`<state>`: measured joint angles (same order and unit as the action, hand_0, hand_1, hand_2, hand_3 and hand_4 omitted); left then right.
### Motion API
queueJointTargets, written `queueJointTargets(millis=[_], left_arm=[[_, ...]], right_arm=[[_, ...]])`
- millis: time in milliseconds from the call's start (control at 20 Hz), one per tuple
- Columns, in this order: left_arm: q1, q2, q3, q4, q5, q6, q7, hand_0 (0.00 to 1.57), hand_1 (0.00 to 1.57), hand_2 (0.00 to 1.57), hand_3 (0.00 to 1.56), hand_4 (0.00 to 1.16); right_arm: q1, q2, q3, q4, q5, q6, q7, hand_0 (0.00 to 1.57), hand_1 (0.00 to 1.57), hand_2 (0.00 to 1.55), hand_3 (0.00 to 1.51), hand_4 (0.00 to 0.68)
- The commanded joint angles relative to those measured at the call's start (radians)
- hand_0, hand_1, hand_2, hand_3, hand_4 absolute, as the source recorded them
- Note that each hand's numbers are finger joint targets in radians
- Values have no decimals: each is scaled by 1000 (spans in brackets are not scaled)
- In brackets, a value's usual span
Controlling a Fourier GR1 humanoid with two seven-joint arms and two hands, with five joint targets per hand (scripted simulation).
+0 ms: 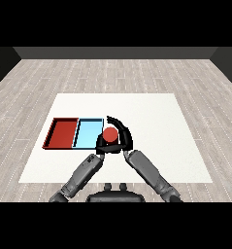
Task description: Pick the red can and put it in the red box
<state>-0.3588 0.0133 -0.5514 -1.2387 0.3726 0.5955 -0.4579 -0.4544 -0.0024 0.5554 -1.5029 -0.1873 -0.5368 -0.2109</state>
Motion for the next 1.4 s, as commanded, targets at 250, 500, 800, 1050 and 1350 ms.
queueJointTargets(millis=[250, 500, 800, 1050, 1350], left_arm=[[-13, -13, 46, 49, 10, -22, -68, 1571, 1571, 1571, 1497, 1136], [59, -7, 19, -87, -100, 22, 49, 1571, 1571, 1571, 1478, 1135], [-37, -13, 121, 18, -74, -2, 29, 1571, 1571, 1568, 1453, 1132], [29, 56, 183, -47, -78, -95, 25, 1571, 1571, 1562, 1468, 1128], [26, 110, 260, -88, -109, -88, 71, 1571, 1571, 1571, 1480, 1133]], right_arm=[[53, 2, -6, 0, 9, 1, -3, 0, 0, 0, 0, 0], [5, 2, -56, -35, 30, 32, 73, 0, 0, 0, 0, 0], [177, -61, -156, -122, -67, 202, -30, 0, 0, 0, 0, 0], [299, -127, -174, -335, -46, 191, 23, 0, 0, 0, 0, 0], [383, -183, -298, -393, -122, 280, 23, 0, 0, 0, 0, 0]])
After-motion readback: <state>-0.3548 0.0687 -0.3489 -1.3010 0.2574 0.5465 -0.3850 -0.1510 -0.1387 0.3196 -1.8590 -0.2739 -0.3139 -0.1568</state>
